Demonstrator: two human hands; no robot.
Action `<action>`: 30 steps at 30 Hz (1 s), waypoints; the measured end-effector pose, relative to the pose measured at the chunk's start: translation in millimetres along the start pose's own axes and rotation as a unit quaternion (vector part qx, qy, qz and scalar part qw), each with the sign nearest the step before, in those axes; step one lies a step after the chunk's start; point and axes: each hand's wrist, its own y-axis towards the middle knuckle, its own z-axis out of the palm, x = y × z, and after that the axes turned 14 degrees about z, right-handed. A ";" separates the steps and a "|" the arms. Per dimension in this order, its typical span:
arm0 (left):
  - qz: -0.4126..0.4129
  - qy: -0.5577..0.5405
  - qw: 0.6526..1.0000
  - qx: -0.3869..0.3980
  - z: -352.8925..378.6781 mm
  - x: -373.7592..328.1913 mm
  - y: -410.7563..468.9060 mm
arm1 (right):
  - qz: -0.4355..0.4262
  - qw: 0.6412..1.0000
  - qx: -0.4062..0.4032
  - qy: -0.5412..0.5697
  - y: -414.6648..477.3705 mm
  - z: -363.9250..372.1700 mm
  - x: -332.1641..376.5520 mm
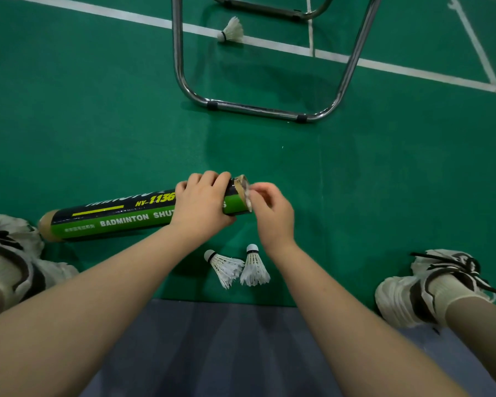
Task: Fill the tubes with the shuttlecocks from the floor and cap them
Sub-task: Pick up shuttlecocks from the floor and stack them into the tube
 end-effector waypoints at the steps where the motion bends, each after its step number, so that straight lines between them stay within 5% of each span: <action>1: -0.002 0.000 1.000 -0.002 -0.7 0.5 1.1 | -0.027 0.996 -0.049 -0.072 -2.9 -5.4 -13.5; 5: -0.001 0.001 1.000 -0.009 0.1 2.0 2.7 | 0.053 0.909 0.001 -0.414 -12.5 -17.1 -68.3; 13: 0.019 0.015 0.999 0.035 16.7 -2.7 -4.0 | 0.240 0.848 0.026 -0.472 -20.7 -10.0 -98.9; 18: 0.030 0.021 0.998 0.050 22.5 -4.0 -9.2 | 0.242 0.878 0.013 -0.413 -22.0 -3.0 -97.3; 21: 0.035 0.020 0.998 0.052 23.3 -4.5 -9.8 | 0.218 0.950 -0.048 -0.217 -16.2 -14.2 -84.8; 24: 0.031 0.022 0.998 0.056 22.8 -1.9 -8.9 | 0.125 0.986 -0.100 -0.041 -10.3 -34.6 -58.0; 27: 0.029 0.016 0.998 0.060 21.8 -2.4 -8.8 | 0.068 0.996 -0.046 0.022 -2.8 -46.2 -30.7; 30: 0.033 0.011 0.998 0.057 19.5 -4.7 -9.1 | 0.058 0.993 0.067 -0.076 5.3 -38.9 -7.5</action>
